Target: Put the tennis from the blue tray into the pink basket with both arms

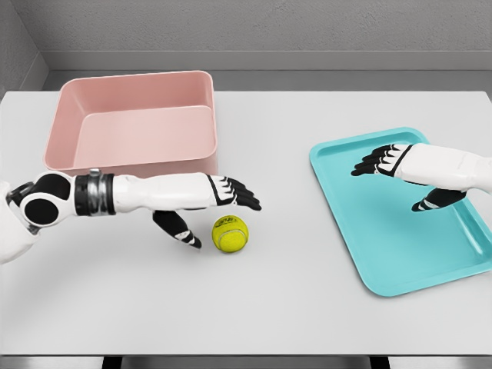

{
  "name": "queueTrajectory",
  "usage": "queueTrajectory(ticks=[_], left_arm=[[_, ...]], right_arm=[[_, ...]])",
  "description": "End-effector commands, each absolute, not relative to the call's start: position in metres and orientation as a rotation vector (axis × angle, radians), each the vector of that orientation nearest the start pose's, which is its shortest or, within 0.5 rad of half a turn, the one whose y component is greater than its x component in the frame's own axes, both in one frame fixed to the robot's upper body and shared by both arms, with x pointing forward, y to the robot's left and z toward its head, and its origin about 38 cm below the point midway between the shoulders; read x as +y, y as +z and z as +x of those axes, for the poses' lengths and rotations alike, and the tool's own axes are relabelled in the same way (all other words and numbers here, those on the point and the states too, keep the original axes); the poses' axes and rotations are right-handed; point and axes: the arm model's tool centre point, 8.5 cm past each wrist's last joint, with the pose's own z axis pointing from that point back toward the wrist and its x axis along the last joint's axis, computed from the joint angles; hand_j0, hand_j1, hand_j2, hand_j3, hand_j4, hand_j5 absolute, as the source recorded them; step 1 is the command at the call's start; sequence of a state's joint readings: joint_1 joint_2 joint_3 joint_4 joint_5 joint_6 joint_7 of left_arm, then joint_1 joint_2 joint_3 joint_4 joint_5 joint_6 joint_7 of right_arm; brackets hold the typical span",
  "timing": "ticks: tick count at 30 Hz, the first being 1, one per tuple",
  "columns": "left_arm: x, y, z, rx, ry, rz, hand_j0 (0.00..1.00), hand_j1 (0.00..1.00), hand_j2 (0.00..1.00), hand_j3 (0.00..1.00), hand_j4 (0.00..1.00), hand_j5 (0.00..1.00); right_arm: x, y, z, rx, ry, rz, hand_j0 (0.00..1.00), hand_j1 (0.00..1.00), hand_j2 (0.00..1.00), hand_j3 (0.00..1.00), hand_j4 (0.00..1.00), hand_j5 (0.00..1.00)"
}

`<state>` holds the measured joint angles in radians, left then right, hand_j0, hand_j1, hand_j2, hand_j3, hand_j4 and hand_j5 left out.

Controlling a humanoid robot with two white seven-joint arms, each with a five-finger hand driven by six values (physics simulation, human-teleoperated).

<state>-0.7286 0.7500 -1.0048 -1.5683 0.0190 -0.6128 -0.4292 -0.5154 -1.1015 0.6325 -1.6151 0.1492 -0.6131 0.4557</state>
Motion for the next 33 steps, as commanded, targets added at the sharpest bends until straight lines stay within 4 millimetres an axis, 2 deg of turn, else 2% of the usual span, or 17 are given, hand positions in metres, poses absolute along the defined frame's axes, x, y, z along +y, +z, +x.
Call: queueTrajectory(ticks=[1,12,33], left_arm=[[0.185,0.183,0.387,-1.701,-1.955,-0.294,1.00,1.00,1.00,1.00,1.00,1.00],[0.169,0.169,0.393,-1.699,-1.930,-0.329,1.00,1.00,1.00,1.00,1.00,1.00],[0.179,0.149,0.399,-1.596,-1.947,-0.326,1.00,1.00,1.00,1.00,1.00,1.00]], right_arm=[[-0.349,0.234,0.377,-1.429,2.031,-0.266,1.00,1.00,1.00,1.00,1.00,1.00],[-0.348,0.229,0.377,-1.423,2.028,-0.256,1.00,1.00,1.00,1.00,1.00,1.00],[-0.349,0.223,0.378,-1.413,2.017,-0.245,1.00,1.00,1.00,1.00,1.00,1.00]])
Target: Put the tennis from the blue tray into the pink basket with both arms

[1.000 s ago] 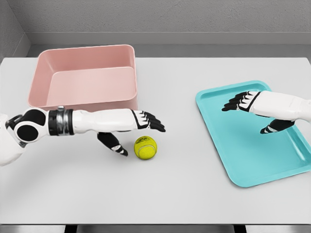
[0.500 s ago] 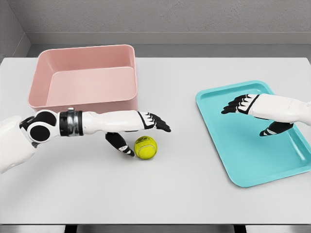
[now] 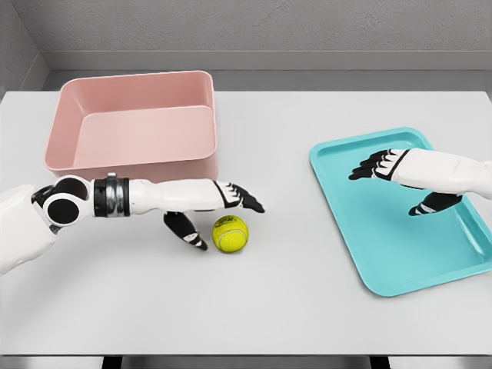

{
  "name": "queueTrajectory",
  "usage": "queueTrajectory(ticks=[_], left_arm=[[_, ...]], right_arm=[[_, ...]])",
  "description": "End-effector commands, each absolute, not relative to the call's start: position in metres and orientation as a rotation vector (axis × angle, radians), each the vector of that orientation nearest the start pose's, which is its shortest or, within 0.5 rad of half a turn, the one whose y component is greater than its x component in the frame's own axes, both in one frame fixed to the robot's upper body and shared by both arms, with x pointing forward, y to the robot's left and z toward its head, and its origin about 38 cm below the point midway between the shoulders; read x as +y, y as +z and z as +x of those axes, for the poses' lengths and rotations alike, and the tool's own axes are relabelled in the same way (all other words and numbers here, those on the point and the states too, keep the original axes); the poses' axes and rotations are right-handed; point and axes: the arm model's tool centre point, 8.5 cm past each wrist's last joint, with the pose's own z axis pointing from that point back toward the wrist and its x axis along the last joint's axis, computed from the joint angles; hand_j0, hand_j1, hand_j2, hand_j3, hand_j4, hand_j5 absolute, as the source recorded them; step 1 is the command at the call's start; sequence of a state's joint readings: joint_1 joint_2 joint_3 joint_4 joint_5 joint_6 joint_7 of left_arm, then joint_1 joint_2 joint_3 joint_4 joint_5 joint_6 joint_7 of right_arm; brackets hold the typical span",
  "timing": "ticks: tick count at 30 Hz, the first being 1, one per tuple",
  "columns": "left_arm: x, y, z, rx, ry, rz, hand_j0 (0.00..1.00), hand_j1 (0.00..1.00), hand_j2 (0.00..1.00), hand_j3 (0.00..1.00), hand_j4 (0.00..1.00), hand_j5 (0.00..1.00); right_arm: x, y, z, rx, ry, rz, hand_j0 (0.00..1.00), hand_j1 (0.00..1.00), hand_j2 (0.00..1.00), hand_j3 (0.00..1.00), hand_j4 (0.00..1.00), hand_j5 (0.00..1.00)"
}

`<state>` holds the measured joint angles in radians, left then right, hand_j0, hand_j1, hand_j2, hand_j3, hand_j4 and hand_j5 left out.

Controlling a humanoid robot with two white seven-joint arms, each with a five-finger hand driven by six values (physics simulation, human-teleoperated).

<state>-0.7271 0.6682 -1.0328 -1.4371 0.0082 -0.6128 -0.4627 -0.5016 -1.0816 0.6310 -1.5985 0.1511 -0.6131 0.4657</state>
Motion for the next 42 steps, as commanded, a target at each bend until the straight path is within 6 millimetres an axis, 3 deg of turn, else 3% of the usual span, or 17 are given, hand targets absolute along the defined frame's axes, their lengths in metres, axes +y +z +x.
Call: queueTrajectory(ticks=[1,12,20,42], left_arm=[[0.180,0.149,0.400,-1.593,-1.944,-0.324,1.00,1.00,1.00,1.00,1.00,1.00],[0.178,0.141,0.396,-1.540,-1.978,-0.361,1.00,1.00,1.00,1.00,1.00,1.00],[0.164,0.143,0.399,-1.557,-1.986,-0.383,1.00,1.00,1.00,1.00,1.00,1.00],[0.161,0.133,0.405,-1.528,-1.983,-0.379,1.00,1.00,1.00,1.00,1.00,1.00]], right_arm=[[-0.349,0.223,0.378,-1.413,2.017,-0.245,1.00,1.00,1.00,1.00,1.00,1.00],[-0.350,0.223,0.379,-1.411,2.015,-0.247,1.00,1.00,1.00,1.00,1.00,1.00],[-0.349,0.220,0.380,-1.414,2.009,-0.241,1.00,1.00,1.00,1.00,1.00,1.00],[-0.345,0.213,0.384,-1.411,1.999,-0.222,1.00,1.00,1.00,1.00,1.00,1.00]])
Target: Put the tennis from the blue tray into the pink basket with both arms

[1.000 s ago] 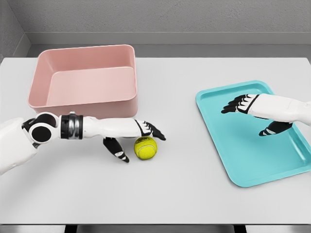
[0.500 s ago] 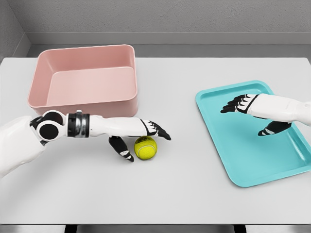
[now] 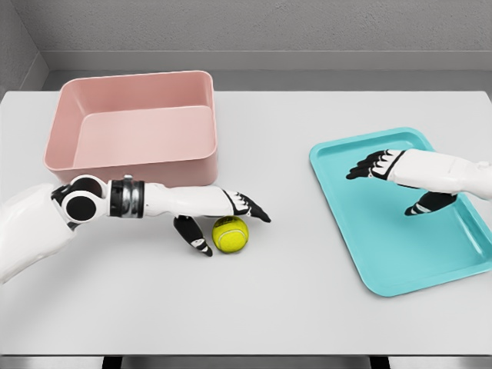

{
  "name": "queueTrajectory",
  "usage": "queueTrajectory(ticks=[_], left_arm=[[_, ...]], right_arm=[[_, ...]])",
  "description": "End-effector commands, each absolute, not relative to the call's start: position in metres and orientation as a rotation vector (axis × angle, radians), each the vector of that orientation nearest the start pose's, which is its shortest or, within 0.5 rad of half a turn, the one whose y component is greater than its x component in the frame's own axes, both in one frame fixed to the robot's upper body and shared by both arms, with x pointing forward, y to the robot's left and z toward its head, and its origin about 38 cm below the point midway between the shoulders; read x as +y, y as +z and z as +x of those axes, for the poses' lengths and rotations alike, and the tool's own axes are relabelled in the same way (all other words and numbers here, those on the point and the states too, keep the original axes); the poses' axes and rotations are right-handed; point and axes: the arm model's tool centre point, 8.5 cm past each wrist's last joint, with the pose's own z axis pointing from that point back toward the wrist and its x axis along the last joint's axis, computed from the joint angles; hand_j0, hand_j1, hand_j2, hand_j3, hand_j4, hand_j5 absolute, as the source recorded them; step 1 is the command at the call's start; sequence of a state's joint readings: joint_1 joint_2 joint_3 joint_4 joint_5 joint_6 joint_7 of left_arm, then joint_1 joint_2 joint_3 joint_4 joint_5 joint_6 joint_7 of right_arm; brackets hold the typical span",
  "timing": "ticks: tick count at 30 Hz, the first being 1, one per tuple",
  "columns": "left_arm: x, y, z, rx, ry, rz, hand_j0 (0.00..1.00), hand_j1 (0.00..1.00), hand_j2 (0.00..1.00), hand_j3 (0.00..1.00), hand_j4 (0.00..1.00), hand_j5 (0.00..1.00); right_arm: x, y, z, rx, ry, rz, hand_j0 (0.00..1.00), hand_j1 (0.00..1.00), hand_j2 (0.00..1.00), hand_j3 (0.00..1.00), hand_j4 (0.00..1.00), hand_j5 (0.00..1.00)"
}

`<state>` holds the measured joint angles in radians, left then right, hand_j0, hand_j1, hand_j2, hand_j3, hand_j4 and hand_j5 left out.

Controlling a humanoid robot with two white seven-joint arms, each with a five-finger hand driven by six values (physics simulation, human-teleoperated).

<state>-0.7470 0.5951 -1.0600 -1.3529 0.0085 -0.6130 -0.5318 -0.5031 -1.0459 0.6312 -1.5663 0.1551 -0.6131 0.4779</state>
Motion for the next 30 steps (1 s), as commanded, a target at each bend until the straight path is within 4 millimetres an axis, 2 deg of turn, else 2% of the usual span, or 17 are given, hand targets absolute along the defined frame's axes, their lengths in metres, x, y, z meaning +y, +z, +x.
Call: queueTrajectory(ticks=[1,10,22,30], left_arm=[[0.1604,0.1327,0.4047,-1.529,-1.983,-0.380,1.00,1.00,1.00,1.00,1.00,1.00],[0.1566,0.1325,0.4040,-1.511,-2.014,-0.389,0.93,0.93,0.93,0.93,0.93,0.93],[0.1592,0.1316,0.4053,-1.503,-2.013,-0.383,0.73,0.73,0.73,0.73,0.73,0.73],[0.1572,0.1296,0.4037,-1.488,-2.030,-0.392,0.66,0.66,0.66,0.66,0.66,0.66]], right_arm=[[-0.3454,0.2125,0.3836,-1.409,2.000,-0.222,1.00,1.00,1.00,1.00,1.00,1.00],[-0.3454,0.2125,0.3836,-1.409,2.000,-0.222,1.00,1.00,1.00,1.00,1.00,1.00],[-0.3449,0.2123,0.3837,-1.410,2.000,-0.220,1.00,1.00,1.00,1.00,1.00,1.00],[-0.3448,0.2113,0.3836,-1.410,1.998,-0.218,1.00,1.00,1.00,1.00,1.00,1.00]])
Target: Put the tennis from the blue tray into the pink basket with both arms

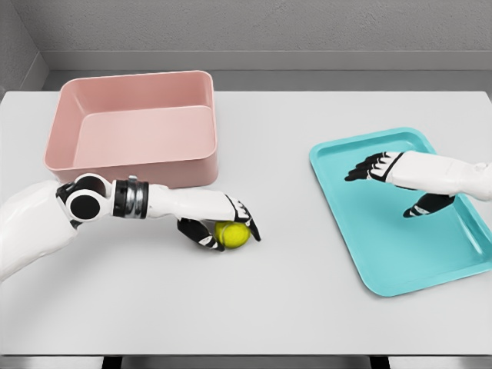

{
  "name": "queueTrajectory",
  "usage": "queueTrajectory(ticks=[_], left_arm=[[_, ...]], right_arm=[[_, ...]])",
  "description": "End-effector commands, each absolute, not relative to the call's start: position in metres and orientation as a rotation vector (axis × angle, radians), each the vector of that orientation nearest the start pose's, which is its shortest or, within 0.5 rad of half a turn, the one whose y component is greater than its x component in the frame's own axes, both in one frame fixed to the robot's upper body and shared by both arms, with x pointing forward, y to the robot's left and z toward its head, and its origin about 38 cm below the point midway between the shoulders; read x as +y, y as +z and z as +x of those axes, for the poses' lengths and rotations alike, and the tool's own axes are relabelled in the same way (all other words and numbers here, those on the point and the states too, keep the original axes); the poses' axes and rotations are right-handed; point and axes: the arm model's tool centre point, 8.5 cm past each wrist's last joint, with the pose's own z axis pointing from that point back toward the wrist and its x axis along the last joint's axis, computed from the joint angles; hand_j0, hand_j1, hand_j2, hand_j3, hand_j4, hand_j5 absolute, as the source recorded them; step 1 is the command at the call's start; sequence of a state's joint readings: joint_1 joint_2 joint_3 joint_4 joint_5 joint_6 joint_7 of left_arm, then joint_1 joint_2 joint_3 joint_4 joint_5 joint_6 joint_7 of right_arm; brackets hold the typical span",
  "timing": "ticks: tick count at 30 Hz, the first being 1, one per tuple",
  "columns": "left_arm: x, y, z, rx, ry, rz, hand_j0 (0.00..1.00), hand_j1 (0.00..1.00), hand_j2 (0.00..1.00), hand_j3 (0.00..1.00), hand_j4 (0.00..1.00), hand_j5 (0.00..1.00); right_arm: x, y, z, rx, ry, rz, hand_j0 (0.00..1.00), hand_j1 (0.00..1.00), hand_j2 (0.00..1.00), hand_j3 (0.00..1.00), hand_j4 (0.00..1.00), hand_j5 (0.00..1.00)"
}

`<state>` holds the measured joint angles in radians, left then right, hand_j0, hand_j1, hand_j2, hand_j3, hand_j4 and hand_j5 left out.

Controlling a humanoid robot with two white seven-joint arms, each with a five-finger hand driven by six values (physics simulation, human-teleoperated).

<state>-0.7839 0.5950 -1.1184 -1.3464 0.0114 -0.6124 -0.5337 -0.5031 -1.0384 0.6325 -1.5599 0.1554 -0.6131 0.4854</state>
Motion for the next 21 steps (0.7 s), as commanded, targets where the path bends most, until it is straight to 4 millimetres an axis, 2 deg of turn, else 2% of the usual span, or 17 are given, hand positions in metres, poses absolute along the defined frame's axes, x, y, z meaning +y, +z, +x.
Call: queueTrajectory(ticks=[1,8,21], left_arm=[[0.158,0.129,0.404,-1.487,-2.030,-0.391,0.66,0.66,0.66,0.66,0.66,0.66],[0.157,0.126,0.404,-1.469,-2.042,-0.394,0.58,0.58,0.58,0.58,0.58,0.58],[0.158,0.147,0.414,-1.520,-2.037,-0.354,0.58,0.58,0.58,0.58,0.58,0.58]], right_arm=[[-0.345,0.212,0.384,-1.407,2.000,-0.220,1.00,1.00,1.00,1.00,1.00,1.00],[-0.345,0.212,0.384,-1.407,2.000,-0.220,1.00,1.00,1.00,1.00,1.00,1.00],[-0.345,0.211,0.384,-1.406,2.000,-0.217,1.00,1.00,1.00,1.00,1.00,1.00]])
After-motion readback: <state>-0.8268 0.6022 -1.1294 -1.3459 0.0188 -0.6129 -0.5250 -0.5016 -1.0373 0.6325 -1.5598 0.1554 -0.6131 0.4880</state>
